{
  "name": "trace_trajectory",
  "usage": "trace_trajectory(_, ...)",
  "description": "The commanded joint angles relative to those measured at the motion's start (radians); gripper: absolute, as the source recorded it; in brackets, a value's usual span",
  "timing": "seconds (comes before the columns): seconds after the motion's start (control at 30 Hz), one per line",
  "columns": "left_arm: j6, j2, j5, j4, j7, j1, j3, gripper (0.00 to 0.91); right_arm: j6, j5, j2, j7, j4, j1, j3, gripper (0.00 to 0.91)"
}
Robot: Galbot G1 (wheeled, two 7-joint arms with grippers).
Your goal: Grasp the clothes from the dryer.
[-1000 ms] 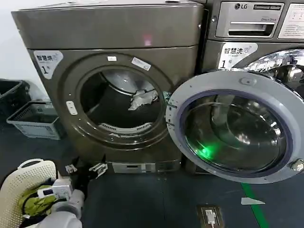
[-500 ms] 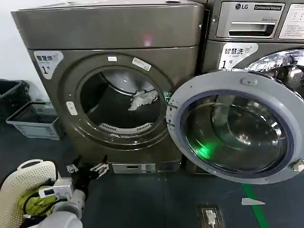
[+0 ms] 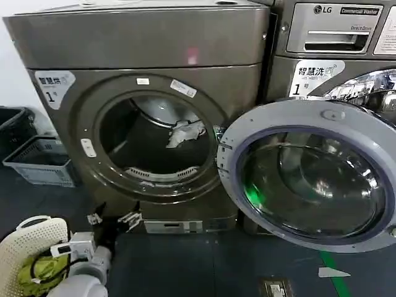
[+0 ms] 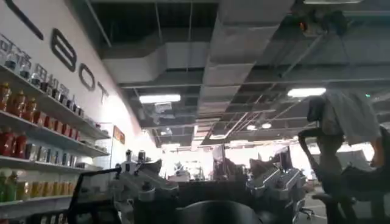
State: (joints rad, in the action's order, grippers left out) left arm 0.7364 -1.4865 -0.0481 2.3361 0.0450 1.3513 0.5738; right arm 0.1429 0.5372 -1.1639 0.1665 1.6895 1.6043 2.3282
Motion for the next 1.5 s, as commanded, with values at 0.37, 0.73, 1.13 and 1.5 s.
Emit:
trace_trajectory(0.37,0.049,-0.01,-0.001,-0.002,-0.001,0.004,0.003,0.907,-0.003,0.005,-0.005,0.0,-0.002,0.003,0.004,0.907)
trace_trajectory(0.73,0.049,-0.01,-0.003,0.004,-0.001,0.012,0.001,0.907,-0.003,0.005,-0.012,-0.002,-0.001,0.006,0.003,0.907)
trace_trajectory(1.13,0.049,-0.013,-0.002,0.001,0.0,0.007,-0.004,0.907,-0.003,0.004,-0.006,-0.001,-0.006,0.009,0.006,0.907)
trace_trajectory(1.5,0.049,-0.015,0.001,-0.008,-0.002,0.008,-0.003,0.907,-0.003,0.004,-0.01,-0.002,-0.009,0.012,0.013,0.907)
